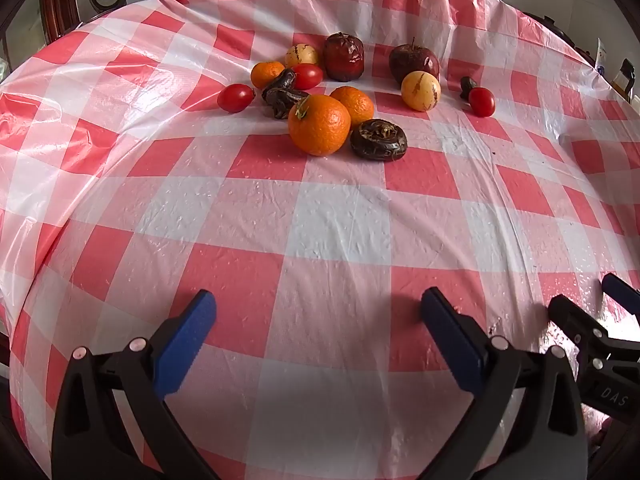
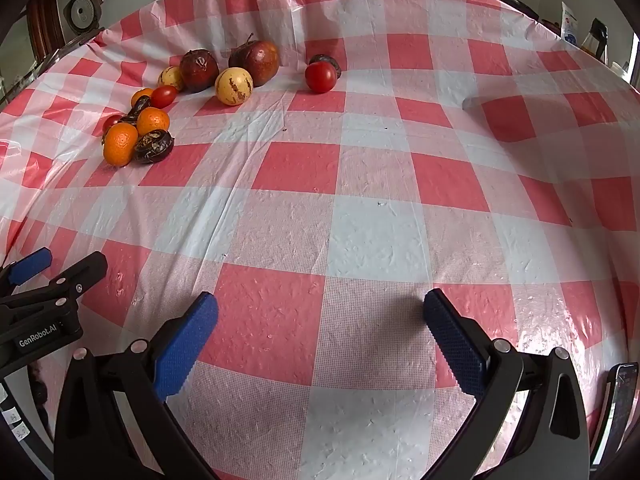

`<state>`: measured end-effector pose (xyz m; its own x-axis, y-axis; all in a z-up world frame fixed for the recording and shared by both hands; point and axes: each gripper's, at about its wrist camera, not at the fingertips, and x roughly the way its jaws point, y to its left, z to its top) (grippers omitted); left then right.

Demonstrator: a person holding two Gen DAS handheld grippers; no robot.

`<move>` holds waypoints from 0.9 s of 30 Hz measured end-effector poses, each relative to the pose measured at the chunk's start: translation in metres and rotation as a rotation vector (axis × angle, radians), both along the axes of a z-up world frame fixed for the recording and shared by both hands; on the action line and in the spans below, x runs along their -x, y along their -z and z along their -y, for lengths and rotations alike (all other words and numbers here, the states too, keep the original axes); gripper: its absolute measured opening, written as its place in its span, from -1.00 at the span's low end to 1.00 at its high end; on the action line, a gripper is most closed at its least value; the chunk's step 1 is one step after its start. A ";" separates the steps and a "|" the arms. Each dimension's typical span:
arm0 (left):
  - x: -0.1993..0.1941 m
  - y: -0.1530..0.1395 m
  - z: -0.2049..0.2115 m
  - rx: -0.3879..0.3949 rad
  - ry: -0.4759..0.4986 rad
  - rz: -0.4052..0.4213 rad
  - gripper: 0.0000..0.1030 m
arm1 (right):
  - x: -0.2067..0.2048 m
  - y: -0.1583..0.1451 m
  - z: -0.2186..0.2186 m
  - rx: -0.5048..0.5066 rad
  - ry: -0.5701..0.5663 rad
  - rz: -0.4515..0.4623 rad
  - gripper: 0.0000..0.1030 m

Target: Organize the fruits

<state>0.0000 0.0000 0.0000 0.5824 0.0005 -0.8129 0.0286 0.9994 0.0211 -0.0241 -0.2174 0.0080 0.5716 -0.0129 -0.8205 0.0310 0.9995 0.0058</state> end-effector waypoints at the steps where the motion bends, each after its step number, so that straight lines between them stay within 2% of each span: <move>1: 0.000 0.000 0.000 0.001 0.000 0.000 0.97 | 0.000 0.000 0.000 0.000 0.000 0.000 0.92; 27: 0.004 -0.003 0.001 0.000 0.000 -0.001 0.97 | 0.000 -0.001 0.000 0.000 0.000 0.000 0.92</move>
